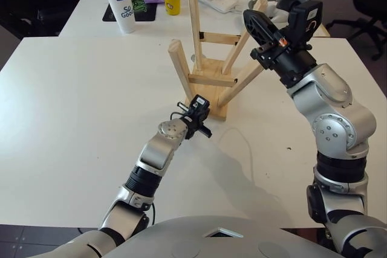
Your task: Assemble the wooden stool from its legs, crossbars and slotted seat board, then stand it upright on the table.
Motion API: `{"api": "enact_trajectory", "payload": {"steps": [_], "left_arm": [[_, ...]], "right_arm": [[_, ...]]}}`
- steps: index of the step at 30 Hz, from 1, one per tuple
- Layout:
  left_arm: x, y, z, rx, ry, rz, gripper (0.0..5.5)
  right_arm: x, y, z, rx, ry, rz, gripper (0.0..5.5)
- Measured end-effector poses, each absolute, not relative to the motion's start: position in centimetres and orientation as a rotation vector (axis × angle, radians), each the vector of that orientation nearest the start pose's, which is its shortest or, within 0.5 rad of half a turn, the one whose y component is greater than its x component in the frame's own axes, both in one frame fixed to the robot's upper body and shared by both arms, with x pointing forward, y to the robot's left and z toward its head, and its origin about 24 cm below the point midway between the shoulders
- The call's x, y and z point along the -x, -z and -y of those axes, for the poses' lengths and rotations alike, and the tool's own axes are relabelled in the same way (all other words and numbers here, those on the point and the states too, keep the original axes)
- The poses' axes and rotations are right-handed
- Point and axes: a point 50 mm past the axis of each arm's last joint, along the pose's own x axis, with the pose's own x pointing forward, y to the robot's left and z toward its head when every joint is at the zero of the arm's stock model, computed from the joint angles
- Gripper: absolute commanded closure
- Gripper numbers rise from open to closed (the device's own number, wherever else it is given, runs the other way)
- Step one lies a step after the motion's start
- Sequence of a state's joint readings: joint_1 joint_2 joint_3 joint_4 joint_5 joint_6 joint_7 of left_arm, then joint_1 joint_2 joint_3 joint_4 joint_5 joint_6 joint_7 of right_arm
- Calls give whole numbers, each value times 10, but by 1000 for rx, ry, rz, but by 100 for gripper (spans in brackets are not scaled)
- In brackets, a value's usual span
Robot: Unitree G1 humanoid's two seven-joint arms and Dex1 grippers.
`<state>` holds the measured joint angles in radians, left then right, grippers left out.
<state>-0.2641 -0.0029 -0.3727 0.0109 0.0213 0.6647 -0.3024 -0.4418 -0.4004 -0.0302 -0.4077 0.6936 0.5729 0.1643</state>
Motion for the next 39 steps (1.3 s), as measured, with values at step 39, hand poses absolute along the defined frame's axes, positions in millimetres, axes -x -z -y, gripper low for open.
{"api": "enact_trajectory", "payload": {"steps": [39], "left_arm": [[-241,-138,-143,-87,48,138,550]], "right_arm": [[-218,-168,190,-106,171,181,548]]}}
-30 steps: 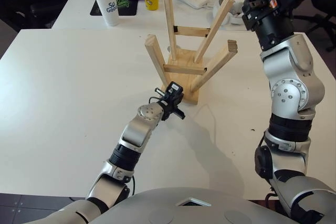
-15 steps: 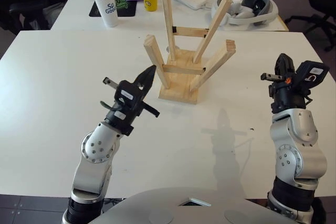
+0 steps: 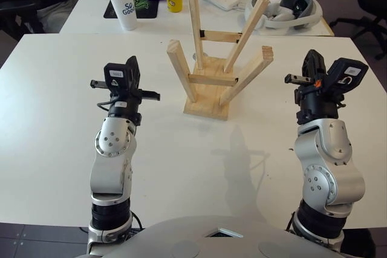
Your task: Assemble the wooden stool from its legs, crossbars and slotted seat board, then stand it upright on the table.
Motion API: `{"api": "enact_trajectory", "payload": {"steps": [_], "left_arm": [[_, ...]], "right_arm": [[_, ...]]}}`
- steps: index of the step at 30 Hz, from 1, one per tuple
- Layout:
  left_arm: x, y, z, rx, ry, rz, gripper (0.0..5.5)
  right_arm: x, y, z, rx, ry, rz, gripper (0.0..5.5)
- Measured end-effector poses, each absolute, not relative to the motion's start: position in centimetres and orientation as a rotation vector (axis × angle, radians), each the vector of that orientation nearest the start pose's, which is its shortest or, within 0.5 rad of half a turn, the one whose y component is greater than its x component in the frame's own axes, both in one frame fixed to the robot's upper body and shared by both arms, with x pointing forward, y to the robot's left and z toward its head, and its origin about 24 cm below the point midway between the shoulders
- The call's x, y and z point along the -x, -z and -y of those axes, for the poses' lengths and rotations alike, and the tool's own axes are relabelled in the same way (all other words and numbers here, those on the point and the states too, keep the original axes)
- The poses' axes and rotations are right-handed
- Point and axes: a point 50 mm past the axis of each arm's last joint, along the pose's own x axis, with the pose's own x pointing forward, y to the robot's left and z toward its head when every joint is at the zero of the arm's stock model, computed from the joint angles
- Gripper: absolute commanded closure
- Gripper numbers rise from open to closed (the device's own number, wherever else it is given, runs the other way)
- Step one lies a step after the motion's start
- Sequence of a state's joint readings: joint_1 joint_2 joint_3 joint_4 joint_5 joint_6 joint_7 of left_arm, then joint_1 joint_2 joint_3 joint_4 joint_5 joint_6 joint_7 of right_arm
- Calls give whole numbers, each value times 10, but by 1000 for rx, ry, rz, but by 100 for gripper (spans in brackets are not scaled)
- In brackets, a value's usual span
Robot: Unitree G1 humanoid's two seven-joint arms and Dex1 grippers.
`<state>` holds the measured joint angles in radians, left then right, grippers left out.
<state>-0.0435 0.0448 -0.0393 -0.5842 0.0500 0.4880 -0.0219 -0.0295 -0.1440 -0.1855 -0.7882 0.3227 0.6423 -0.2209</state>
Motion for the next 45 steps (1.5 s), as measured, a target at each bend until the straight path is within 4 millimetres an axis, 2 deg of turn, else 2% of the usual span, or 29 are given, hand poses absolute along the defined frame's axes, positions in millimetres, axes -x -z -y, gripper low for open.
{"api": "enact_trajectory", "payload": {"steps": [3,4,6,10,12,14,17,20,23,25,28,30,32,34,36,39,41,45], "left_arm": [[-245,-140,-140,-113,69,141,550],[-247,-143,-134,-124,105,155,550],[-250,-148,-109,-179,252,196,550],[-252,-137,-98,-264,318,154,550],[-250,-131,-87,-263,386,116,550],[-251,-127,-96,-283,341,83,550],[-253,-119,-126,-291,163,14,550],[-252,-119,-149,-283,11,8,550],[-251,-129,-162,-293,-95,78,550],[-253,-136,-158,-303,-81,133,550],[-266,-159,-127,-309,65,292,550],[-272,-170,-97,-301,213,352,550],[-274,-162,-80,-281,313,311,550],[-272,-149,-82,-286,321,237,550],[-272,-136,-96,-307,271,172,550],[-271,-133,-114,-328,198,161,550],[-270,-135,-120,-325,163,192,550],[-265,-138,-125,-334,144,261,550]], "right_arm": [[-219,-168,181,-121,127,178,548],[-219,-169,168,-124,39,182,548],[-219,-174,137,-59,-169,203,548],[-223,-168,140,26,-146,157,548],[-229,-155,144,36,-119,73,548],[-233,-146,169,60,40,12,548],[-232,-146,198,78,219,-1,548],[-232,-147,206,69,263,5,548],[-236,-154,191,2,199,56,548],[-238,-159,171,-39,83,93,548],[-236,-163,136,-52,-142,123,548],[-233,-161,126,-37,-224,115,548],[-233,-158,126,-33,-238,93,548],[-238,-149,140,-7,-160,40,548],[-243,-143,158,25,-75,7,548],[-253,-136,173,43,-55,-14,548],[-265,-136,167,14,-165,13,548],[-296,-143,139,11,-444,92,548]]}}
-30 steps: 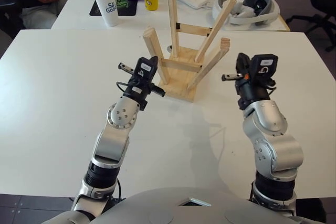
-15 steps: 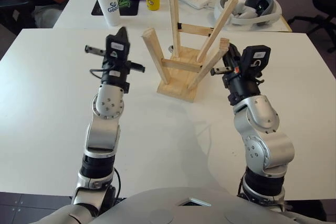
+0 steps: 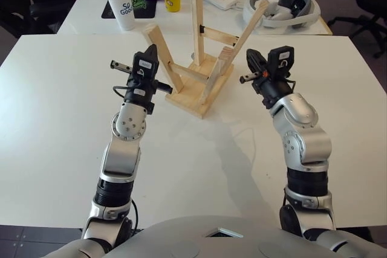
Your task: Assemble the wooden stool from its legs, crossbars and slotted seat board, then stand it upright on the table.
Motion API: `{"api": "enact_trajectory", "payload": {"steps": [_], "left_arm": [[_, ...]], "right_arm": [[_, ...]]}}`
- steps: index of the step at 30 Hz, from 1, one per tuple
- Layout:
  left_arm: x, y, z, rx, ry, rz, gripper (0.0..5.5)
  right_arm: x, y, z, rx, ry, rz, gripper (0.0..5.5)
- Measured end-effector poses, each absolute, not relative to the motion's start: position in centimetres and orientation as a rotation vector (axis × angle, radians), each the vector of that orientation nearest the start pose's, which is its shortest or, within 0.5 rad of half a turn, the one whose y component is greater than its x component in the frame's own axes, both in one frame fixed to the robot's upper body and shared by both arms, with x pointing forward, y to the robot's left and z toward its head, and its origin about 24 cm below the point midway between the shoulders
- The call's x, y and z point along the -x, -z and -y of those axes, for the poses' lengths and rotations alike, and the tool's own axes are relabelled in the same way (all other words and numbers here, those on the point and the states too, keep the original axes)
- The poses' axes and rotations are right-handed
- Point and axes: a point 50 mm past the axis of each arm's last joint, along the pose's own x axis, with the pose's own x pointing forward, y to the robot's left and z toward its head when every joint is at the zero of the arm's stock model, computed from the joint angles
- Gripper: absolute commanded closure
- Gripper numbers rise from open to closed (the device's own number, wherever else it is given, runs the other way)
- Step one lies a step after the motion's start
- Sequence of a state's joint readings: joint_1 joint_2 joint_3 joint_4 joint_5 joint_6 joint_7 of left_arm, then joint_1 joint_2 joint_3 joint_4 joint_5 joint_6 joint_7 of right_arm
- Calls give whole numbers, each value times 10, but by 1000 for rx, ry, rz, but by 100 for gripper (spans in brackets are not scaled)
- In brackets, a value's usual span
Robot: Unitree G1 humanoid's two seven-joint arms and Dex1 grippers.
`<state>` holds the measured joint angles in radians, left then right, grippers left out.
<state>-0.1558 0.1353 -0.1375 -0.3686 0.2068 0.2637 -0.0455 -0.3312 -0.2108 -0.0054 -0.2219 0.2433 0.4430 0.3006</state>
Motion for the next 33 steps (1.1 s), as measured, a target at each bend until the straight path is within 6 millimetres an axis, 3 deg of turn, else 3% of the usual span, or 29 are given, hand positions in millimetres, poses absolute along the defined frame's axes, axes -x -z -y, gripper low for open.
{"api": "enact_trajectory", "payload": {"steps": [3,8,12,17,19,21,23,26,29,31,33], "left_arm": [[-263,-134,-130,-345,140,261,550],[-265,-130,-139,-360,134,236,550],[-258,-111,-165,-365,76,131,550],[-252,-92,-190,-357,25,23,550],[-253,-89,-192,-355,23,7,550],[-253,-88,-191,-349,31,0,550],[-253,-88,-190,-345,39,-2,550],[-249,-83,-191,-339,38,-19,550],[-247,-80,-192,-339,34,-30,550],[-244,-77,-193,-339,31,-43,550],[-243,-75,-194,-339,31,-52,550]], "right_arm": [[-305,-135,121,39,-583,82,548],[-298,-119,100,119,-809,36,548],[-283,-119,90,142,-938,46,548],[-256,-130,50,170,-1135,99,548],[-253,-133,40,200,-1107,122,548],[-261,-140,47,249,-983,154,548],[-264,-170,77,202,-857,269,548],[-257,-214,94,-17,-874,397,548],[-266,-256,110,-242,-866,479,548],[-279,-289,141,-301,-751,562,548],[-294,-306,193,-366,-525,602,548]]}}
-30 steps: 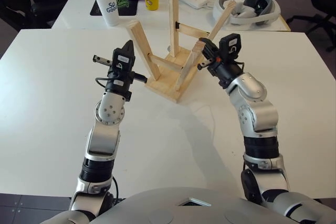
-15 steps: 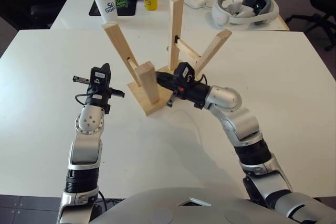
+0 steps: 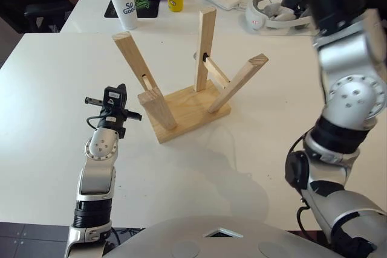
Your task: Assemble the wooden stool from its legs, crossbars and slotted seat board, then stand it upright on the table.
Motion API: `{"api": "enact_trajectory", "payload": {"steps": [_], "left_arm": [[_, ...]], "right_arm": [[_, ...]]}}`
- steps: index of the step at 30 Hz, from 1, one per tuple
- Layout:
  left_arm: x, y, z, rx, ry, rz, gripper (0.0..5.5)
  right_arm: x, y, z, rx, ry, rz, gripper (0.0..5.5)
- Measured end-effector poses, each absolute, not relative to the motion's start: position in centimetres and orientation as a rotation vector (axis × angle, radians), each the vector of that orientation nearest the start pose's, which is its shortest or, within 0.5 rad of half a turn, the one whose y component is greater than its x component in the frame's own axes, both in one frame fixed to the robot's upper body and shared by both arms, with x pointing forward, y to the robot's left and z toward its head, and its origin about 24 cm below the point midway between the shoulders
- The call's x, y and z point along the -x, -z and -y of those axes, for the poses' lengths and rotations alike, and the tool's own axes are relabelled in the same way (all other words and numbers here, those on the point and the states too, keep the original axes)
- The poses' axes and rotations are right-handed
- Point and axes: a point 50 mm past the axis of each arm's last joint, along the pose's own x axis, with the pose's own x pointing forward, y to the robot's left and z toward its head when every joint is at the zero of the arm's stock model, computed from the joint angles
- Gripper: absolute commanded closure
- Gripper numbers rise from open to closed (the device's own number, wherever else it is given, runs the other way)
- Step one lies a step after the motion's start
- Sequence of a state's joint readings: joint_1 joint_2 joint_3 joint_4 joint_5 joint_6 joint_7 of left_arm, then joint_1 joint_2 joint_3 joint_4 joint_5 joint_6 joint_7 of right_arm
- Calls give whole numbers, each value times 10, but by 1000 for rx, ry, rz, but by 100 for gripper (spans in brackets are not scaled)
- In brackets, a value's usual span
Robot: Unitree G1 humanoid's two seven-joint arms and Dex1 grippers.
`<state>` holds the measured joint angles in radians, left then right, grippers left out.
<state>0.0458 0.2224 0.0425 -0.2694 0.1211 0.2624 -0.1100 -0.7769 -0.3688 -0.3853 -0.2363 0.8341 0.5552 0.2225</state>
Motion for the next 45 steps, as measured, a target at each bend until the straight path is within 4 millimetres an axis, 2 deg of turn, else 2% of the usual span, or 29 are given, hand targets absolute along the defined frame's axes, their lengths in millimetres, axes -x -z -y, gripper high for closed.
{"api": "enact_trajectory", "payload": {"steps": [1,2,3,4,5,6,7,10,12,16,19,23,32,37,41,45], "left_arm": [[-242,-75,-194,-340,29,-55,550],[-241,-73,-195,-340,30,-62,550],[-238,-69,-196,-341,26,-82,550],[-236,-65,-197,-341,34,-111,550],[-236,-63,-197,-345,49,-133,550],[-236,-61,-196,-351,61,-154,550],[-235,-57,-198,-368,72,-202,550],[-230,-46,-207,-408,85,-342,550],[-227,-41,-209,-427,98,-405,550],[-222,-43,-205,-460,218,-492,550],[-217,-44,-195,-459,377,-561,550],[-220,-52,-179,-447,484,-564,550],[-224,-49,-180,-471,488,-589,550],[-233,-45,-187,-487,474,-575,550],[-235,-43,-185,-479,472,-559,550],[-235,-42,-182,-467,472,-551,550]], "right_arm": [[-302,-302,234,-359,-333,586,548],[-307,-286,264,-275,-170,515,548],[-309,-258,282,-160,-71,398,548],[-312,-222,286,-13,-59,245,548],[-313,-191,283,65,-99,126,548],[-311,-169,278,132,-143,43,548],[-308,-138,266,221,-230,-63,548],[-300,-100,239,368,-427,-167,548],[-296,-81,226,391,-511,-214,548],[-288,-58,212,414,-589,-272,548],[-281,-43,204,458,-618,-324,548],[-277,-28,189,458,-662,-355,548],[-283,-24,171,471,-741,-314,548],[-253,-27,173,478,-893,-329,548],[-233,-31,175,477,-919,-365,548],[-223,-32,176,461,-905,-390,548]]}}
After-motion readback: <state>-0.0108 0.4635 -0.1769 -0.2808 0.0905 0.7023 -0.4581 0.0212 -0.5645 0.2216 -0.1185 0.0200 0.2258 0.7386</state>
